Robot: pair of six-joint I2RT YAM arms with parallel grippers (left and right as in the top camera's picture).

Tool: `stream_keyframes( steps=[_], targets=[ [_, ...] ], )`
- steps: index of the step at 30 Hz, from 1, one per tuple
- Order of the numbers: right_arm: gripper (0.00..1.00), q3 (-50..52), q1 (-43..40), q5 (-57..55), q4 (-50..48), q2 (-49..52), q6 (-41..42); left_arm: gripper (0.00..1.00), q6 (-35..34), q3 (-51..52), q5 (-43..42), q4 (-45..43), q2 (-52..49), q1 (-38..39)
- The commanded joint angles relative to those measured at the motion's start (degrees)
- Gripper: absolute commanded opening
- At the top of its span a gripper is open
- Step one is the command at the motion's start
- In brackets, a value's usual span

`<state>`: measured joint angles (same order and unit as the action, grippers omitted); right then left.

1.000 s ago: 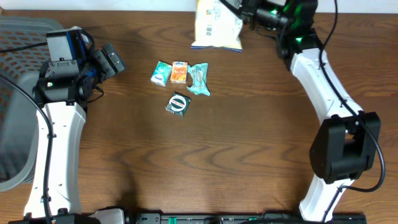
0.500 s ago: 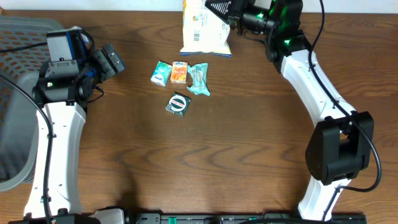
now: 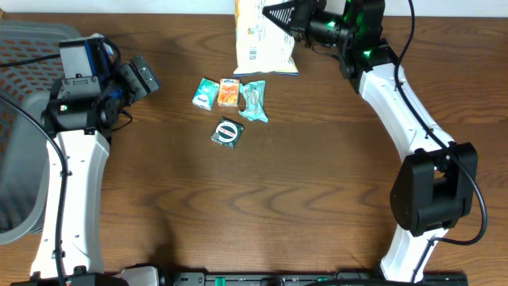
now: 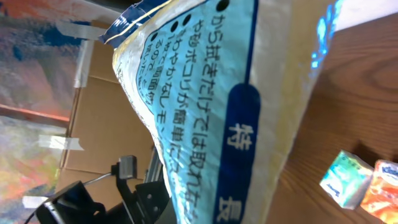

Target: Scan the item barcode

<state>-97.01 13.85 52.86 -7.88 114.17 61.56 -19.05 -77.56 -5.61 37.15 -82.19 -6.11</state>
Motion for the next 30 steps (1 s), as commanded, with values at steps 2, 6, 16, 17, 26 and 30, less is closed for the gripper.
stream_keyframes(
  steps=[2,6,16,17,26,30],
  targets=[
    [0.01,-0.4,0.1,0.2,0.9,-0.4,-3.6,0.98,0.2,-0.2,0.8,0.1,-0.2,-0.1],
    [0.02,-0.4,0.1,0.4,1.4,-0.4,-6.6,0.98,0.2,-0.2,0.8,0.1,-0.2,-0.1],
    [0.02,-0.4,0.2,-22.7,21.7,-0.4,-27.5,0.98,0.2,-0.2,0.8,0.1,-0.2,-0.1],
    [0.02,-0.4,0.2,-28.9,25.0,-0.4,-32.5,0.98,0.2,-0.2,0.8,0.2,-0.2,-0.1],
    [0.01,-0.4,2.9,-79.7,45.3,-0.2,-49.1,0.98,0.2,-0.2,0.8,0.1,-0.2,-0.1],
    [0.01,-0.4,4.5,-97.1,49.4,1.3,-51.7,0.98,0.2,-0.2,0.8,0.2,-0.2,-0.1]
  ],
)
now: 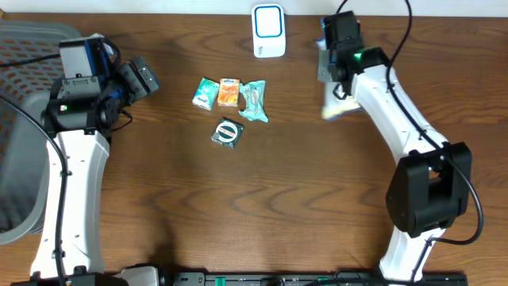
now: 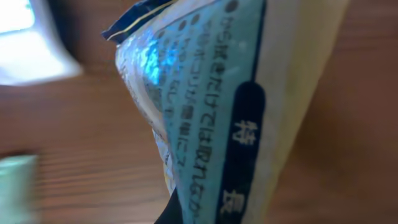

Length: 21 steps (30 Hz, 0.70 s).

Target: Scan the item barcode

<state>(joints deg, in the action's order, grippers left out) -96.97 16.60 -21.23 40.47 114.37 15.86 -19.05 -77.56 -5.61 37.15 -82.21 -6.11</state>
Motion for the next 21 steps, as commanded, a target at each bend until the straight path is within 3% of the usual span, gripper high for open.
stream_keyframes(
  steps=[1,11,12,14,17,18,19,21],
  targets=[
    [0.01,-0.5,1.8,-23.8,1.4,1.5,-6.6,0.98,0.2,-0.2,0.8,0.1,-0.1,-0.1],
    [0.03,-0.4,3.3,-23.4,8.5,11.8,-9.1,0.98,0.2,-0.2,0.8,0.1,-0.1,-0.1],
    [0.08,-0.4,3.8,-23.2,8.8,12.0,-8.7,0.98,0.2,-0.2,0.8,0.1,-0.1,-0.1],
    [0.31,-0.4,5.1,-20.3,9.0,12.0,-8.6,0.98,0.2,-0.2,0.8,0.1,-0.1,-0.1],
    [0.49,-0.7,7.8,-14.9,9.0,11.8,-8.6,0.98,0.2,-0.2,0.8,0.2,-0.1,-0.1],
    [0.63,-0.7,8.8,-13.9,9.0,11.8,-8.6,0.98,0.2,-0.2,0.8,0.1,-0.1,-0.1],
    [0.71,-0.9,10.1,-13.4,8.9,11.8,-8.6,0.98,0.2,-0.2,0.8,0.1,-0.1,-0.1],
    [0.70,-1.5,12.8,-12.8,8.4,11.8,-7.6,0.98,0.2,-0.2,0.8,0.2,-0.1,-0.1]
  ],
)
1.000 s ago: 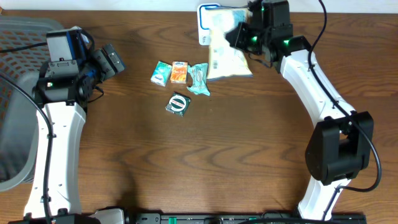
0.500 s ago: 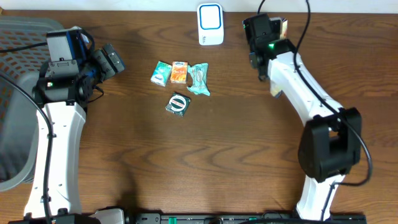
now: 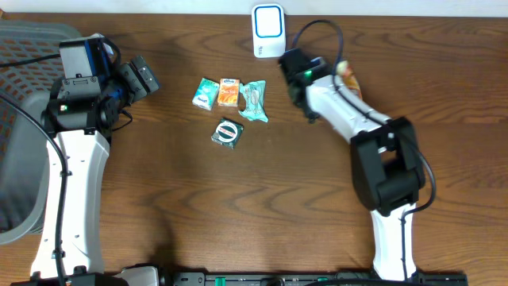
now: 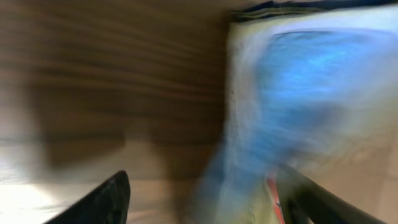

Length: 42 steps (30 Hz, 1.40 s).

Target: Scan the item barcode

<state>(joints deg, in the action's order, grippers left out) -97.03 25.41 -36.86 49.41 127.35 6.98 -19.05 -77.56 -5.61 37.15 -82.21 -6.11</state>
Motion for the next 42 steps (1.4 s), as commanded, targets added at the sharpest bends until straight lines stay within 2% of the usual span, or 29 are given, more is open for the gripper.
stream_keyframes(
  steps=[1,3,5,7,10,13,15,23,30,33,35,39,41,42],
  targets=[
    [0.70,-2.1,5.1,2.9,-0.5,-1.1,2.3,0.98,0.2,-0.2,0.8,0.2,-0.1,-0.1],
    [0.70,-4.3,7.5,3.7,-0.5,-1.1,2.8,0.97,0.2,-0.2,0.8,0.2,-0.1,-0.1],
    [0.79,-6.7,8.9,3.6,-0.2,-1.1,2.7,0.98,0.2,-0.2,0.8,0.1,-0.1,-0.1],
    [0.83,-9.8,9.4,3.6,1.1,-1.1,1.9,0.98,0.2,-0.2,0.8,0.1,-0.1,-0.1],
    [0.88,-14.0,8.6,3.6,3.5,-1.1,1.9,0.98,0.2,-0.2,0.8,0.2,-0.1,-0.1],
    [0.98,-17.2,5.8,4.9,6.0,-1.1,1.9,0.97,0.2,-0.2,0.8,0.1,-0.1,-0.1],
    [0.99,-18.1,3.4,8.1,7.9,-1.1,0.7,0.98,0.2,-0.2,0.8,0.1,-0.1,-0.1],
    [0.99,-15.4,-10.1,32.4,14.3,-1.0,-7.3,0.98,0.2,-0.2,0.8,0.1,-0.1,-0.1],
    [0.99,-8.0,-16.9,44.7,12.1,-1.0,-9.5,0.98,0.2,-0.2,0.7,0.1,-0.1,-0.1],
    [0.95,-4.2,-17.5,47.0,8.7,-1.0,-9.4,0.98,0.2,-0.2,0.8,0.1,-0.1,-0.1],
    [0.85,-2.3,-17.4,47.1,6.4,-1.0,-9.4,0.98,0.2,-0.2,0.8,0.2,-0.1,-0.1],
    [0.52,1.1,-16.3,47.1,2.1,-1.0,-9.2,0.98,0.2,-0.2,0.8,0.1,-0.1,-0.1],
    [0.43,1.6,-15.8,47.1,1.1,-1.0,-9.2,0.98,0.2,-0.2,0.8,0.2,-0.1,-0.1],
    [0.24,1.6,-15.5,47.1,0.9,-1.0,-9.2,0.98,0.2,-0.2,0.8,0.1,-0.1,-0.1]
  ],
)
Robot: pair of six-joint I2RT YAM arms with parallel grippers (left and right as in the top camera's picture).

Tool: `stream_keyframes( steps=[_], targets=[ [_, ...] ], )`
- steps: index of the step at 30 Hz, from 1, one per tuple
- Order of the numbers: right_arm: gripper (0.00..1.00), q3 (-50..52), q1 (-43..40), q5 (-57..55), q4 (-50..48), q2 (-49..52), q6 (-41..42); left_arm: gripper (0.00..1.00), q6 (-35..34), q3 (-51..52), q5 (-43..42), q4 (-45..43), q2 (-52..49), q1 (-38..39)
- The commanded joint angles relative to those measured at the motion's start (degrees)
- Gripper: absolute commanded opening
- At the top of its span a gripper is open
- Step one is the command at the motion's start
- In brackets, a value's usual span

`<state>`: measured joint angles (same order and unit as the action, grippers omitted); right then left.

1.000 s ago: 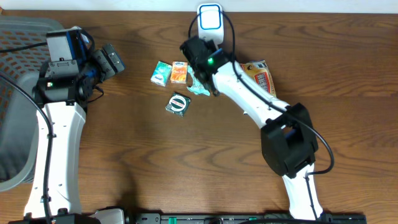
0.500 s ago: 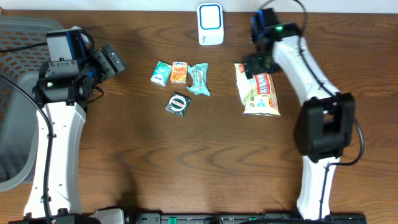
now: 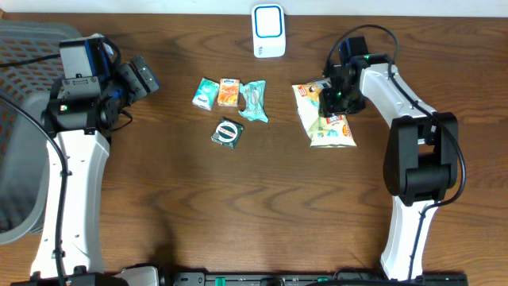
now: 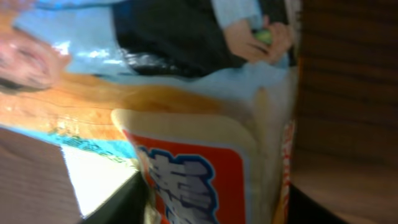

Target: Scan the item barcode

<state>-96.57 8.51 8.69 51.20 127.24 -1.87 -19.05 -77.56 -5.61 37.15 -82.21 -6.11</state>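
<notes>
The snack bag [image 3: 325,115], yellow and blue with red labels, lies flat on the brown table [image 3: 238,206] right of centre. My right gripper [image 3: 337,91] rests over its far end, open, a finger on either side of the bag. In the right wrist view the bag [image 4: 186,124] fills the frame between the two dark fingertips [image 4: 118,205]. The white scanner [image 3: 268,30] with a blue face stands at the table's far edge. My left gripper [image 3: 141,76] hovers far left, away from everything, its state unclear.
A teal pack [image 3: 206,93], an orange pack [image 3: 228,92], a teal wrapper [image 3: 254,101] and a round green item [image 3: 228,133] lie left of the bag. A grey basket [image 3: 16,119] stands off the left edge.
The bag was a blur beside my right arm near the scanner. It now lies flat on the table with its printed front up, and my right gripper sits over its far end.
My right gripper first held the bag up at the far edge, over the scanner's place. Then it held it to the right of the scanner. Then the arm was swung left with the bag blurred. Now the bag lies on the table. The left arm stayed still.
</notes>
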Motion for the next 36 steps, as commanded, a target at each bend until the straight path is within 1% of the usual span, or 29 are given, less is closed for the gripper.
stream_keyframes(
  steps=[1,3,6,9,13,16,18,20,22,24,29,36],
  targets=[
    [0.01,1.1,1.7,1.5,-1.2,-0.9,-0.3,0.98,0.2,-0.2,0.8,0.1,-0.1,-0.1],
    [0.01,1.0,2.1,1.7,-1.7,-0.9,0.7,0.98,0.2,-0.2,0.8,0.1,-0.1,-0.1],
    [0.01,-0.6,2.4,2.5,-1.8,-0.9,5.2,0.98,0.2,-0.2,0.8,0.1,-0.1,-0.1],
    [0.01,-4.5,2.4,4.9,-2.5,-1.0,8.0,0.98,0.2,-0.2,0.8,0.1,-0.1,-0.1],
    [0.01,-12.0,2.3,9.5,-6.9,-1.0,10.2,0.97,0.2,-0.2,0.8,0.1,-0.1,-0.1],
    [0.01,-16.1,2.3,10.5,-14.4,-1.0,13.2,0.98,0.2,-0.2,0.8,0.1,-0.1,-0.1],
    [0.01,-17.0,2.6,10.5,-22.5,-1.0,15.3,0.98,0.2,-0.2,0.8,0.1,-0.1,-0.1],
    [0.01,-17.0,3.0,10.4,-30.3,-1.0,15.6,0.98,0.2,-0.2,0.8,0.1,-0.1,-0.1],
    [0.01,-17.0,4.3,8.3,-38.4,-0.5,15.6,0.98,0.2,-0.2,0.8,0.2,-0.1,-0.1],
    [0.01,-17.0,5.9,4.7,-43.7,0.0,15.6,0.98,0.2,-0.2,0.8,0.1,-0.1,-0.1],
    [0.01,-17.0,9.8,-4.5,-54.9,2.7,15.5,0.98,0.2,-0.2,0.8,0.1,-0.1,-0.1],
    [0.01,-17.0,12.9,-14.3,-66.8,9.7,14.9,0.98,0.2,-0.2,0.8,0.1,-0.1,-0.1]
  ],
)
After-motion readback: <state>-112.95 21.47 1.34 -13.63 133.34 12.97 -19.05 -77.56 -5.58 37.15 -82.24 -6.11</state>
